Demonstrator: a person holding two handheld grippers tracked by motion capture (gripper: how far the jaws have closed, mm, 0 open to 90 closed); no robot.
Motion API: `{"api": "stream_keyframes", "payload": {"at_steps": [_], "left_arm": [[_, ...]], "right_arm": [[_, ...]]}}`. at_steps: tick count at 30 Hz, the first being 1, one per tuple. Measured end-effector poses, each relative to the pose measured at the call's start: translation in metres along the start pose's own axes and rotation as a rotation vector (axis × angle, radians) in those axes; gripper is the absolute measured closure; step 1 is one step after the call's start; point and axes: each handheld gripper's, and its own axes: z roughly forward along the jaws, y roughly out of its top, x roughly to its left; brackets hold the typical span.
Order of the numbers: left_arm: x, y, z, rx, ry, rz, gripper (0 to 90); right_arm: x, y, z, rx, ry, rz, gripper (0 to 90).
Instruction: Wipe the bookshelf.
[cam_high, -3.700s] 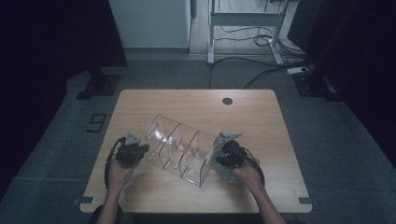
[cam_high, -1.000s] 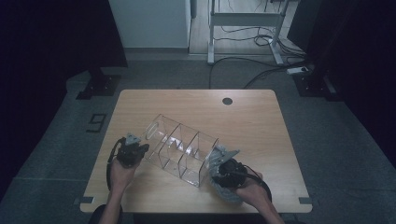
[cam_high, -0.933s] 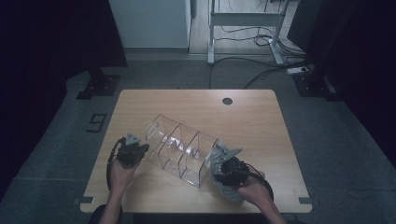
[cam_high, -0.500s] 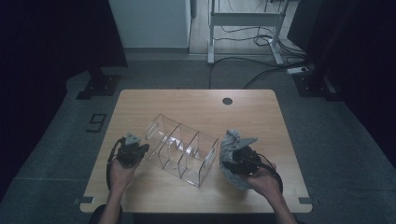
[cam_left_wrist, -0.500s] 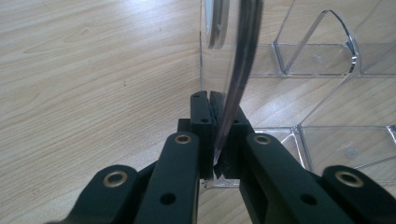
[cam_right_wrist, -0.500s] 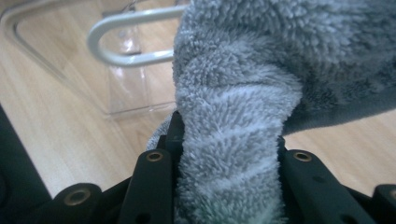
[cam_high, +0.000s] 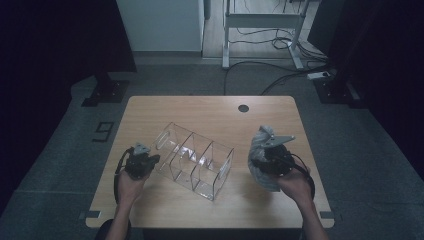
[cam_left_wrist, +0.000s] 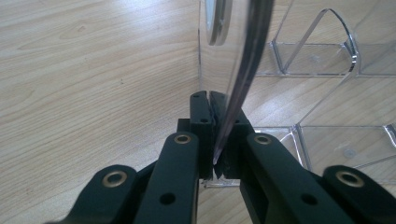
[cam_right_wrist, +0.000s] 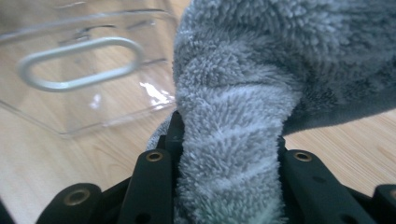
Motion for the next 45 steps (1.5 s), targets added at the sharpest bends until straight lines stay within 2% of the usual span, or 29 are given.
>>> {"api": "stream_keyframes", "payload": {"at_steps": [9, 17, 21, 34, 38, 41, 45], "left_arm": [[0.0, 0.0, 0.0, 0.002, -0.002, 0.002, 86.6], [0.0, 0.0, 0.001, 0.004, -0.001, 0.006, 86.6], [0.0, 0.0, 0.001, 0.005, -0.001, 0.007, 86.6], [0.0, 0.0, 0.001, 0.009, -0.002, 0.01, 86.7], [0.0, 0.0, 0.001, 0.009, -0.001, 0.011, 86.7], [0.0, 0.0, 0.001, 0.009, -0.001, 0.011, 86.7], [0.001, 0.0, 0.001, 0.01, 0.002, 0.01, 86.0]], "right_arm": [[-0.039, -0.019, -0.014, 0.004, -0.089, 0.105, 65.7], [-0.061, -0.034, -0.02, 0.011, -0.127, 0.178, 65.5], [-0.066, -0.04, -0.01, 0.04, -0.121, 0.194, 65.2], [-0.085, -0.074, 0.042, 0.19, -0.085, 0.248, 63.5], [-0.088, -0.082, 0.053, 0.225, -0.076, 0.258, 61.3], [-0.089, -0.085, 0.056, 0.235, -0.078, 0.253, 57.8], [-0.088, -0.085, 0.055, 0.233, -0.059, 0.241, 44.8]]}}
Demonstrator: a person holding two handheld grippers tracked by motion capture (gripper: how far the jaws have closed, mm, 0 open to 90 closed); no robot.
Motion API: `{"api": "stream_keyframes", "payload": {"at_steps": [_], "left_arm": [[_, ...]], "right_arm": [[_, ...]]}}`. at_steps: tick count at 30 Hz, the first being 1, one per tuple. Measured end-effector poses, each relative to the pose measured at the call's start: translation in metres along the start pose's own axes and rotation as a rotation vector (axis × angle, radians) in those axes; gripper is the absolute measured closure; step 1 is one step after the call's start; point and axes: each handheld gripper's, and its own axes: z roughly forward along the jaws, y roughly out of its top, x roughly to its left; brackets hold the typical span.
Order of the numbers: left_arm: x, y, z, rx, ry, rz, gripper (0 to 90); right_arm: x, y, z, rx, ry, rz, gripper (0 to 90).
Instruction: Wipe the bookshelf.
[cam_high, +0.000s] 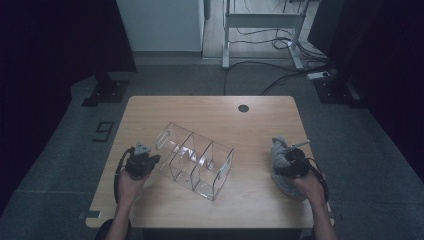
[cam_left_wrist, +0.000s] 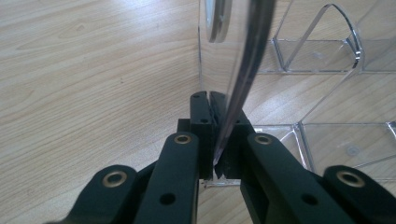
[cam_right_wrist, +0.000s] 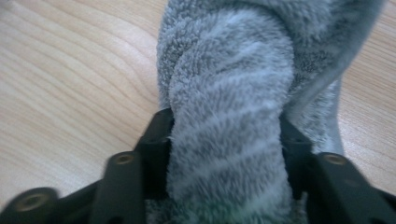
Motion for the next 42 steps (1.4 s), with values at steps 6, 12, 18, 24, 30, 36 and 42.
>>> {"api": "stream_keyframes", "payload": {"at_steps": [6, 12, 18, 24, 30, 36, 42], "left_arm": [[0.002, 0.0, -0.004, -0.016, 0.021, -0.002, 71.6], [0.004, 0.001, -0.019, -0.059, 0.012, -0.017, 63.3], [0.004, 0.002, -0.028, -0.075, 0.006, -0.017, 67.3], [0.0, 0.006, -0.032, -0.087, 0.004, 0.003, 76.2], [0.0, 0.008, -0.033, -0.089, 0.004, 0.006, 82.8], [-0.001, 0.011, -0.031, -0.08, 0.01, 0.02, 86.3], [0.001, 0.013, -0.029, -0.079, 0.006, 0.015, 86.4]], "right_arm": [[0.006, 0.004, -0.011, -0.034, 0.004, -0.034, 35.5], [0.011, 0.009, -0.031, -0.123, 0.013, -0.048, 34.7], [0.019, 0.013, -0.04, -0.203, 0.074, -0.07, 35.1], [0.033, 0.02, -0.044, -0.242, 0.128, -0.114, 36.4], [0.052, 0.031, -0.043, -0.251, 0.177, -0.173, 37.2], [0.065, 0.04, -0.038, -0.245, 0.207, -0.219, 37.6], [0.08, 0.051, -0.033, -0.25, 0.255, -0.251, 37.6]]}}
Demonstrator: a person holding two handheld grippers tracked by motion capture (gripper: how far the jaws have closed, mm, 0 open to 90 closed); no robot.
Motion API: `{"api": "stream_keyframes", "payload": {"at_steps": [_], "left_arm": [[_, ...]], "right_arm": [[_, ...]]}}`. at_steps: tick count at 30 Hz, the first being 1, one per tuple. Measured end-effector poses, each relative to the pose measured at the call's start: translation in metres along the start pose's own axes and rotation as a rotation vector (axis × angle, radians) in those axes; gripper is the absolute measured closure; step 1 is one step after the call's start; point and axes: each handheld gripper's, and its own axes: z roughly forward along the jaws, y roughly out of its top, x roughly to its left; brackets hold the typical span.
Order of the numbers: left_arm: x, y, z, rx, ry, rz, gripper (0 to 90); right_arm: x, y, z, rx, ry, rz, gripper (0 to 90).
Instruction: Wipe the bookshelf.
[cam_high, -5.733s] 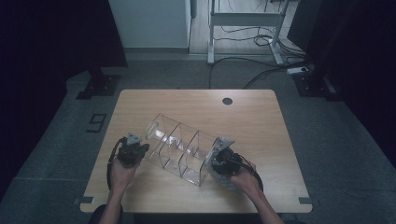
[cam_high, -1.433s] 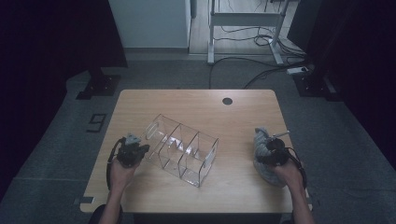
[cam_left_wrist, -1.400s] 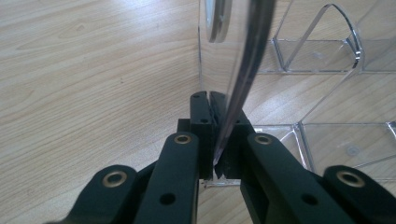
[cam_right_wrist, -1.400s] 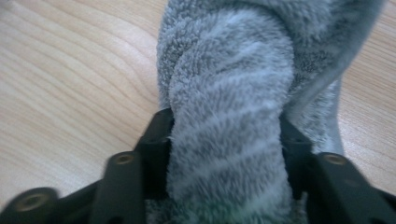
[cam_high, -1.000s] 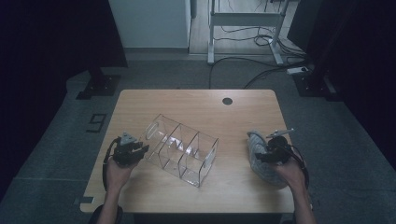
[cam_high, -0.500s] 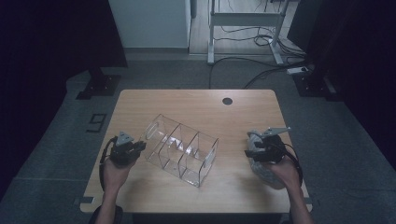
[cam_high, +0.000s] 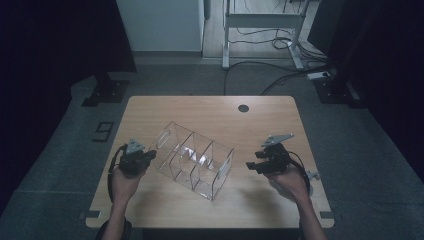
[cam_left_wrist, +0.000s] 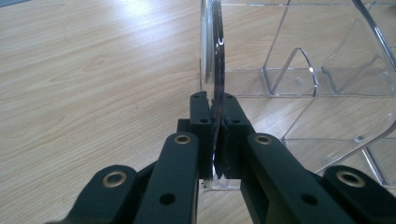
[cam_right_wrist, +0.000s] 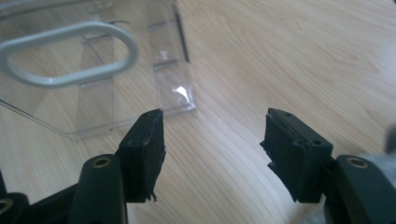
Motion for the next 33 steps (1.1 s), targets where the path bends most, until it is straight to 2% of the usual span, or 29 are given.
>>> {"api": "stream_keyframes", "payload": {"at_steps": [9, 13, 16, 18, 21, 33], "left_arm": [[0.002, 0.004, 0.006, 0.007, -0.001, 0.001, 85.8], [0.004, 0.007, 0.01, 0.008, -0.006, -0.005, 85.7], [0.006, 0.009, 0.012, 0.007, -0.007, -0.01, 85.6], [0.007, 0.01, 0.014, 0.008, -0.009, -0.012, 85.4], [0.008, 0.013, 0.017, 0.009, -0.012, -0.015, 84.9], [0.006, 0.029, 0.032, 0.036, -0.012, -0.012, 81.3]], "right_arm": [[0.017, 0.02, 0.023, 0.018, 0.044, -0.043, 36.4], [0.021, 0.027, 0.031, 0.025, 0.055, -0.06, 36.9], [0.024, 0.033, 0.036, 0.017, 0.082, -0.063, 39.3], [0.026, 0.035, 0.037, 0.005, 0.107, -0.059, 40.3], [0.028, 0.034, 0.037, 0.019, 0.095, -0.064, 44.4], [0.041, 0.023, 0.027, 0.029, 0.12, -0.081, 47.5]]}}
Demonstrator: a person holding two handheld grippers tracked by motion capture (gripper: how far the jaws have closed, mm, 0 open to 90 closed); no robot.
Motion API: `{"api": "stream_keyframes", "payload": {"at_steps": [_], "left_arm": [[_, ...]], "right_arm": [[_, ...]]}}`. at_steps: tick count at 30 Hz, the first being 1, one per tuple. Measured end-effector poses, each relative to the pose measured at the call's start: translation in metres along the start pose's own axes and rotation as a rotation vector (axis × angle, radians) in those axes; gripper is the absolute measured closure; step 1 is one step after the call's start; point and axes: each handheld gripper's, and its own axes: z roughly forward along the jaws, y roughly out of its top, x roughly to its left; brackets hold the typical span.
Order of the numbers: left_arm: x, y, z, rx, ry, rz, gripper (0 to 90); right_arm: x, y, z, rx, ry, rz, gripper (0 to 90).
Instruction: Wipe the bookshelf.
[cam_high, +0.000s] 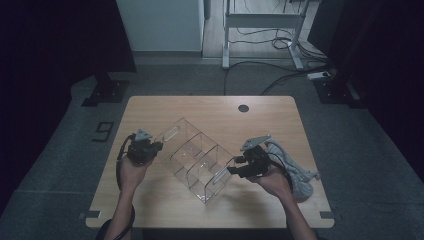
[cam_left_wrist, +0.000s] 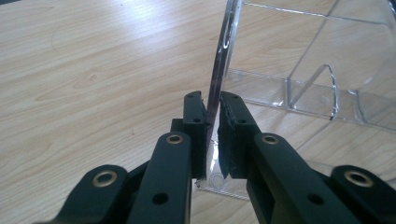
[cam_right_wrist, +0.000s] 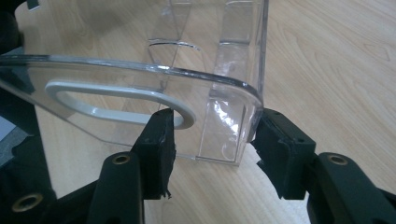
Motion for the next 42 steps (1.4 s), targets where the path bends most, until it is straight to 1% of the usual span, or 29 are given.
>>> {"api": "stream_keyframes", "payload": {"at_steps": [4, 10, 16, 18, 21, 22, 23, 25, 27, 28, 30, 32, 34, 36, 37, 39, 40, 42], "left_arm": [[-0.001, 0.006, 0.005, 0.011, -0.005, 0.002, 79.6], [-0.003, 0.015, 0.014, 0.02, -0.013, 0.008, 77.1], [-0.004, 0.023, 0.023, 0.026, -0.014, 0.007, 73.9], [-0.005, 0.025, 0.026, 0.024, -0.016, 0.005, 72.4], [-0.007, 0.026, 0.027, 0.024, 0.002, 0.014, 70.0], [-0.007, 0.025, 0.026, 0.017, 0.005, 0.017, 68.5], [-0.007, 0.024, 0.026, 0.011, 0.003, 0.016, 62.3], [-0.007, 0.021, 0.023, 0.003, -0.002, 0.018, 55.9], [-0.006, 0.018, 0.02, -0.003, -0.015, 0.011, 48.1], [-0.006, 0.016, 0.018, -0.009, -0.014, 0.012, 47.1], [-0.004, 0.014, 0.013, -0.017, -0.033, 0.002, 42.2], [-0.003, 0.013, 0.008, -0.032, -0.038, -0.002, 40.6], [-0.002, 0.012, 0.003, -0.044, -0.053, -0.017, 37.5], [-0.002, 0.01, -0.003, -0.056, -0.052, -0.02, 36.0], [-0.001, 0.009, -0.005, -0.059, -0.054, -0.021, 35.2], [-0.001, 0.008, -0.009, -0.062, -0.053, -0.023, 33.8], [-0.001, 0.007, -0.011, -0.062, -0.054, -0.02, 33.6], [-0.001, 0.005, -0.014, -0.059, -0.051, -0.014, 33.5]], "right_arm": [[0.005, -0.003, -0.003, -0.006, 0.01, -0.008, 48.6], [0.016, -0.005, -0.006, 0.01, 0.012, -0.027, 48.3], [0.026, -0.007, -0.006, 0.02, 0.028, -0.039, 47.9], [0.029, -0.008, -0.006, 0.027, 0.04, -0.046, 49.7], [0.03, -0.007, -0.007, 0.03, 0.05, -0.049, 50.6], [0.029, -0.007, -0.008, 0.023, 0.06, -0.051, 50.4], [0.028, -0.007, -0.01, 0.014, 0.063, -0.048, 49.6], [0.026, -0.006, -0.013, -0.002, 0.065, -0.055, 48.7], [0.026, -0.004, -0.016, -0.012, 0.065, -0.069, 48.1], [0.027, -0.003, -0.017, -0.017, 0.068, -0.074, 48.0], [0.029, 0.0, -0.019, -0.026, 0.069, -0.084, 48.1], [0.031, 0.004, -0.019, -0.027, 0.078, -0.095, 48.2], [0.033, 0.007, -0.019, -0.027, 0.074, -0.111, 47.7], [0.035, 0.009, -0.019, -0.019, 0.07, -0.127, 47.9], [0.035, 0.01, -0.02, -0.018, 0.075, -0.133, 49.8], [0.036, 0.012, -0.02, -0.024, 0.104, -0.137, 51.1], [0.037, 0.013, -0.02, -0.024, 0.109, -0.147, 51.6], [0.039, 0.014, -0.017, -0.008, 0.118, -0.162, 52.3]]}}
